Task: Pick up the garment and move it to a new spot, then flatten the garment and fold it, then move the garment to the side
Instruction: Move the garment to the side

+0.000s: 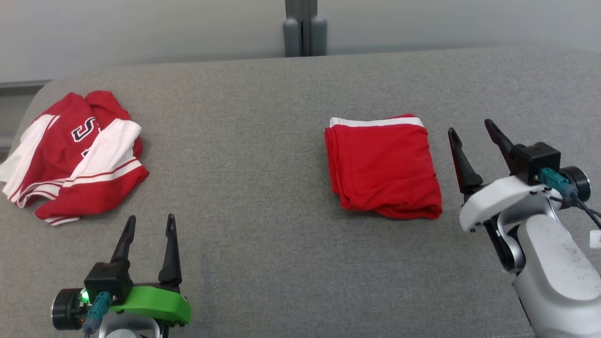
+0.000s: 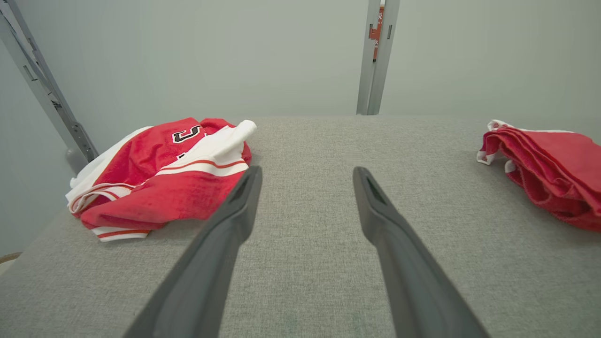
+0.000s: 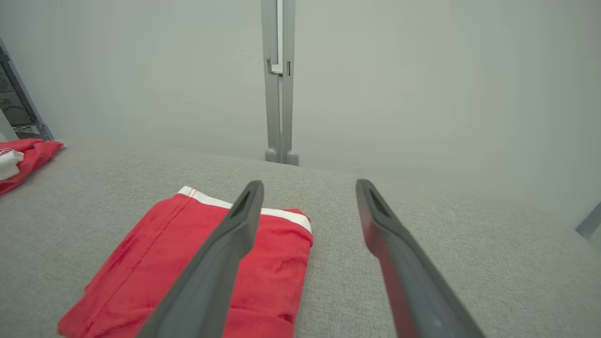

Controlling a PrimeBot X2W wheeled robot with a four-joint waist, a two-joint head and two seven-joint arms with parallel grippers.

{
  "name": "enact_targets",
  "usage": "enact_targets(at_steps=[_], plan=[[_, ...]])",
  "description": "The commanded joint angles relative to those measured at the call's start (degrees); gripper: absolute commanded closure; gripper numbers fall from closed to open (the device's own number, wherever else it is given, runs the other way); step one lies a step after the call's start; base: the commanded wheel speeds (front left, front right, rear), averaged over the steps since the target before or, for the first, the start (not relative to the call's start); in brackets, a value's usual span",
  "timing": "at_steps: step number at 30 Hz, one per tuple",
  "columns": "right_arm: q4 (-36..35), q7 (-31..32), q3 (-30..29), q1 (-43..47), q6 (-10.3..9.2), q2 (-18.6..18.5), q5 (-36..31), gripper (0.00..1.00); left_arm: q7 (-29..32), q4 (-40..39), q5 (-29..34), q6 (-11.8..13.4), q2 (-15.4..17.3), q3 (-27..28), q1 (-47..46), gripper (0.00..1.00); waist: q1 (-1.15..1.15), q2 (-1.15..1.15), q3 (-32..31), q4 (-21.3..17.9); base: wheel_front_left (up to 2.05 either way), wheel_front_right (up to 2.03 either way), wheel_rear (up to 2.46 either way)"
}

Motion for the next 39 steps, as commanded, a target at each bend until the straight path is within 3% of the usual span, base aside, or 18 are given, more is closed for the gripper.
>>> enact_targets(at_steps=[1,11,21,22,24,32,39], plan=[[1.9,0.5,0.4,-1.9,0.01,-0.4,-0.3,0.0,-0.4,0.3,-0.7,0.2,0.0,-0.1,-1.4,0.0,0.0,0.0,3.6,2.5,0.0,0.0,0.0],[19.2,1.5,2.8,-10.6,0.01,-1.5,1.1,0.0,-0.5,-0.2,-0.6,0.1,-0.9,-1.9,-5.9,0.0,0.0,0.0,9.0,5.4,0.0,0.0,0.0],[31.5,-0.2,5.9,-13.5,0.01,0.3,5.9,0.0,-0.5,-0.4,-0.7,0.4,-1.4,-2.8,-7.4,0.0,0.0,0.0,10.8,6.3,0.0,0.0,0.0],[32.3,-0.4,6.4,-13.3,0.03,0.8,7.0,0.12,-0.5,-0.5,-0.7,0.5,-1.4,-2.7,-7.2,0.0,0.0,0.0,10.7,6.2,0.0,0.0,0.0],[33.2,-0.3,7.4,-13.0,0.03,1.9,8.7,1.0,-0.5,-0.6,-0.9,0.5,-1.4,-2.6,-6.8,0.0,0.0,0.0,10.6,5.9,0.0,0.0,0.0],[32.7,-1.9,12.2,-16.3,-0.06,-0.9,12.3,1.0,-0.5,-1.2,-1.0,0.7,-1.6,-2.8,-6.9,0.0,0.0,0.0,10.7,4.1,0.0,0.0,0.0],[30.8,-1.2,18.6,-21.0,-0.05,-5.9,12.7,1.0,-0.4,-2.5,-0.3,0.6,-1.6,-2.7,-8.0,0.0,0.0,0.0,13.1,1.6,0.0,0.0,0.0]])
